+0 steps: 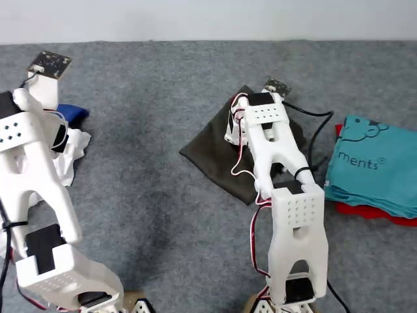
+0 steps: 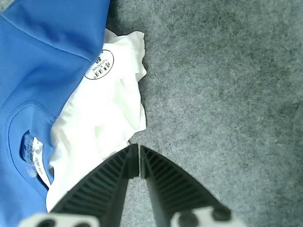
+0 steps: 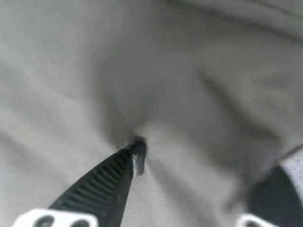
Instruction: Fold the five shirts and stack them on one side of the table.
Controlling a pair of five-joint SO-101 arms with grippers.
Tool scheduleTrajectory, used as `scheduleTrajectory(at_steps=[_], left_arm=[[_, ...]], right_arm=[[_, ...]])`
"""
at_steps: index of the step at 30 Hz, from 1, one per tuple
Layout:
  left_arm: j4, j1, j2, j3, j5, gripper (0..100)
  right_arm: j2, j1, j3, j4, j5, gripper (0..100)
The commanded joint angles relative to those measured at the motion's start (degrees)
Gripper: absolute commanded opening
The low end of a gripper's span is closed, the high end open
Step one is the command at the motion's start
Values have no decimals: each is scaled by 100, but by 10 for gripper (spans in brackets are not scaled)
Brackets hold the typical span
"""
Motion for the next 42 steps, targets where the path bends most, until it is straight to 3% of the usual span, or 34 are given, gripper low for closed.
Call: scheduleTrajectory(at_steps=[1, 4, 9, 15, 24, 31, 42], left_arm=[[114, -26, -343, -22, -44, 14], [114, -26, -343, -22, -44, 14], [114, -26, -343, -22, -44, 14], [114, -26, -343, -22, -44, 14], [114, -26, -343, -22, -44, 14], [114, -26, -343, -22, -44, 14], [114, 9, -334, -22, -44, 14]], right_arm=[[224, 180, 105, 66, -53, 87], [224, 251, 105, 75, 264, 6], [110, 259, -70, 549, 527, 9], [-734, 400, -651, 1516, 1363, 9], [-2475, 1297, -730, 2273, 3147, 9], [-3451, 2193, -730, 2316, 5108, 9], [-3741, 3301, -730, 2281, 6145, 9]])
